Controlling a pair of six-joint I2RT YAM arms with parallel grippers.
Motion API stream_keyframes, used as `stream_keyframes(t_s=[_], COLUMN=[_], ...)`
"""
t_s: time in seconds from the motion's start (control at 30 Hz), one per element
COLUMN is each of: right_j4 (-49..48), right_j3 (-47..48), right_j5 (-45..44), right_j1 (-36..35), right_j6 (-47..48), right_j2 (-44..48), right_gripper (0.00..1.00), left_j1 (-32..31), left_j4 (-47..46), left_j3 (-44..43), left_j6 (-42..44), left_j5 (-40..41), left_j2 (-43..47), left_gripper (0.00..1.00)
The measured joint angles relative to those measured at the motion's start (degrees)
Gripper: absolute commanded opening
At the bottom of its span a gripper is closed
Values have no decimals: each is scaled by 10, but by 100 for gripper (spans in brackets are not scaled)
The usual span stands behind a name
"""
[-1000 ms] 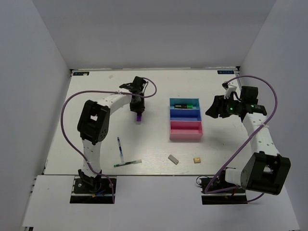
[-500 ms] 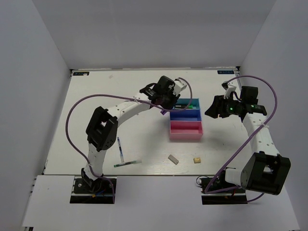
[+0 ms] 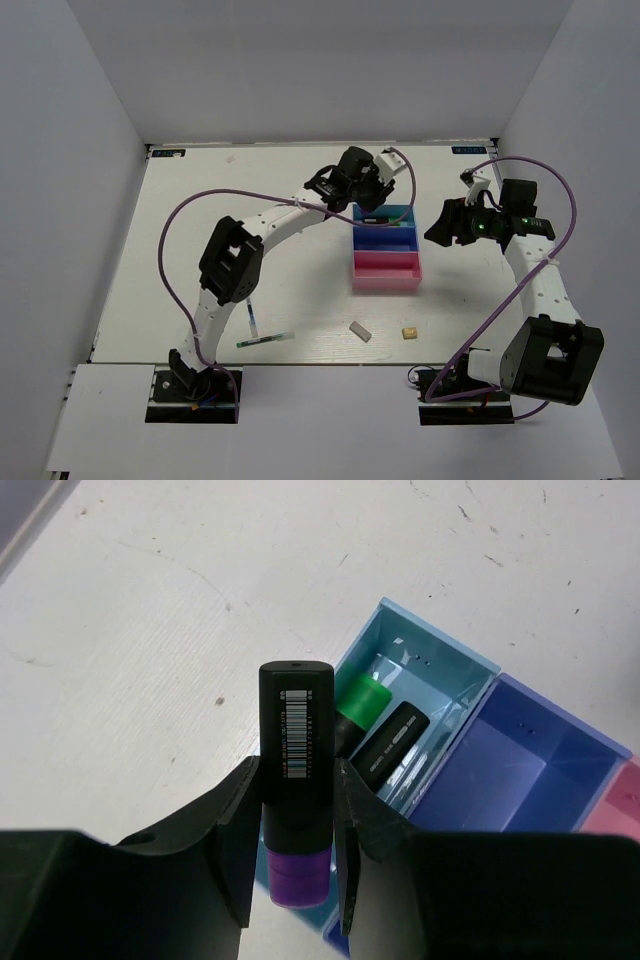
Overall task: Sort the stationery into containers
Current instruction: Place the pen in the storage box, then pick up the stationery from the drawer.
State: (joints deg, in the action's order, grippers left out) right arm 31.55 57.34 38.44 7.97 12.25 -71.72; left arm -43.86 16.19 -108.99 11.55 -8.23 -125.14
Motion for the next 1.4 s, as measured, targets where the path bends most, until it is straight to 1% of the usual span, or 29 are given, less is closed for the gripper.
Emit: stream_keyframes(t_s=[0.13,0.27,0.33,0.37,0.43,0.47,0.5,0.6,0.67,0.73,0.77,0.8,0.83,0.87,0.9,0.93,0.97,1.0,1.03,1.1,1.13,1.17,1.2,1.23,1.3,1.33,1.37,1.4], right_j4=[0,0,-1,-1,0,0,0,0,0,0,0,0,0,3,10,21,36,62,100,195,244,286,319,346,376,385,388,385], right_j3=[0,-1,-1,-1,-1,-1,-1,-1,-1,-1,-1,-1,-1,-1,-1,-1,0,2,5,7,7,6,4,1,-15,-28,-45,-66], right_j5=[18,34,42,46,50,53,55,59,59,60,61,62,65,69,76,87,101,121,142,183,197,203,209,212,201,191,178,165], right_j1=[5,10,11,12,13,14,16,18,19,21,22,23,24,24,24,24,23,23,21,12,5,-2,-10,-19,-38,-49,-58,-69], right_j6=[14,24,29,31,34,34,35,35,35,35,37,40,45,56,67,83,98,141,190,341,432,507,583,647,742,767,783,789], right_j2=[1,9,12,12,12,12,12,12,12,12,12,12,12,12,13,14,14,14,14,11,7,-1,-12,-24,-49,-55,-55,-48], right_gripper=[71,75,77,81,83,86,86,86,86,80,74,47,32,19,4,4,5,9,21,32,43,47,49,56,60,63,70,71], left_j1=[1,2,2,2,2,2,2,2,2,2,2,2,2,2,2,2,2,2,2,2,2,3,3,5,22,37,65,88], left_j4=[-22,-40,-46,-49,-60,-67,-75,-76,-72,-73,-72,-72,-73,-73,-72,-69,-71,-66,-56,-24,-11,12,35,52,104,128,137,154], left_j3=[-1,0,3,5,12,18,31,50,57,61,64,67,72,81,94,108,124,145,168,213,242,268,293,318,381,414,463,502], left_j6=[-12,-21,-25,-26,-30,-33,-38,-44,-48,-51,-52,-54,-58,-64,-68,-75,-80,-90,-103,-134,-152,-173,-194,-211,-254,-273,-292,-303], left_j5=[-8,-13,-12,-12,-12,-12,-12,-10,-8,-6,-5,-3,-2,0,3,5,9,13,18,33,47,63,81,97,136,151,162,171], left_j2=[-28,-47,-48,-48,-48,-47,-45,-44,-44,-42,-38,-34,-27,-17,-1,18,39,69,102,186,235,286,338,388,490,531,580,614], left_gripper=[0,0,13,27,40,47,52,59,59,60,58,51,26,14,4,0,0,0,0,36,49,74,82,85,89,89,91,92])
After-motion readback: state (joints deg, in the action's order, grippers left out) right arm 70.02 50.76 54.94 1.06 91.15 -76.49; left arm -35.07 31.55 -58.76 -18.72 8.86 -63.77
